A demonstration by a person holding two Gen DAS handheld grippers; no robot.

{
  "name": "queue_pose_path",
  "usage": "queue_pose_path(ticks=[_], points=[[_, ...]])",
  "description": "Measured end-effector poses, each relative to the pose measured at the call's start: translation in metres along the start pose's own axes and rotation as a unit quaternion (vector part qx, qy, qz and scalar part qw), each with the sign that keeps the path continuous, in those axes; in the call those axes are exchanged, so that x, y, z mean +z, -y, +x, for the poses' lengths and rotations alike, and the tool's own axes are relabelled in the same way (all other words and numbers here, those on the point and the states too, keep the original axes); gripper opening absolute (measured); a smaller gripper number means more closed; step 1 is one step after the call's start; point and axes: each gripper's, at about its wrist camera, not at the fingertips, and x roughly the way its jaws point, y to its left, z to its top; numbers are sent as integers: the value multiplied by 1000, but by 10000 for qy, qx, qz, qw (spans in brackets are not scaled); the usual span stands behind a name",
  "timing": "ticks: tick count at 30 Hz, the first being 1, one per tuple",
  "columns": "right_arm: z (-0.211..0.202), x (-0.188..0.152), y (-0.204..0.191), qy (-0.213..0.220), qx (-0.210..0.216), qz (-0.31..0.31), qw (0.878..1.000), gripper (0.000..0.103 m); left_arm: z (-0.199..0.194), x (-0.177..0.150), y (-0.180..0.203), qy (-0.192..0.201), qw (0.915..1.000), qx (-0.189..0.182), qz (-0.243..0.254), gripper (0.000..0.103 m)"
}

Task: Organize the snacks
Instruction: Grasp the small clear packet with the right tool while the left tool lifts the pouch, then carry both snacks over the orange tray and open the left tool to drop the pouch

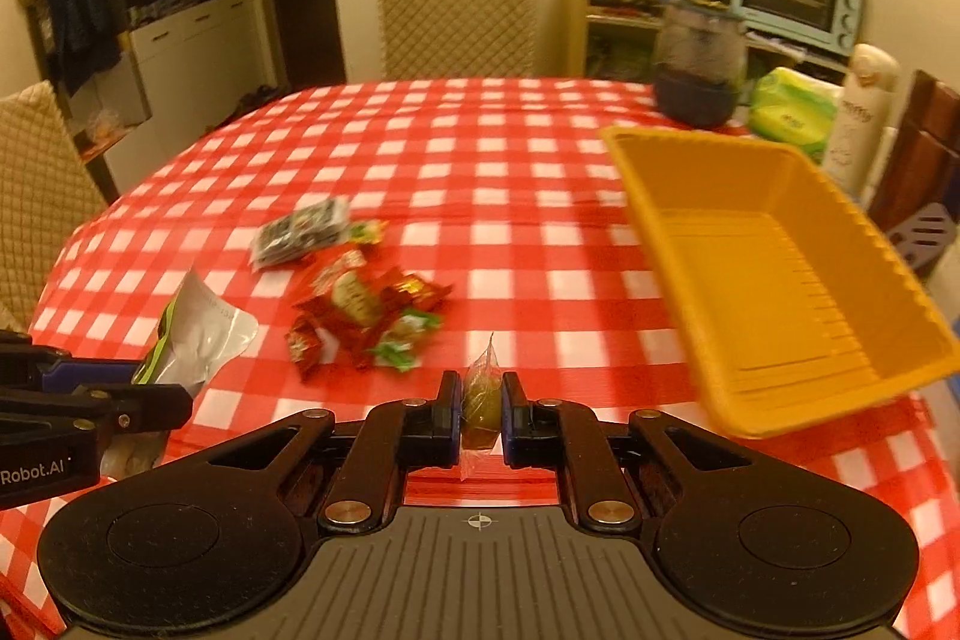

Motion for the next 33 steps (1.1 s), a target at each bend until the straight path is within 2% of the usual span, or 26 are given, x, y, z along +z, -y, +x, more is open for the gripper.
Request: queue_pose_path(ticks=[16,33], points=[[-59,20,79,419,-426,617,9963,13,-1,42,85,209,9978,-591,195,21],[-56,46,167,523,-726,937,9916,13,44,99,161,307,9940,-984,359,21]])
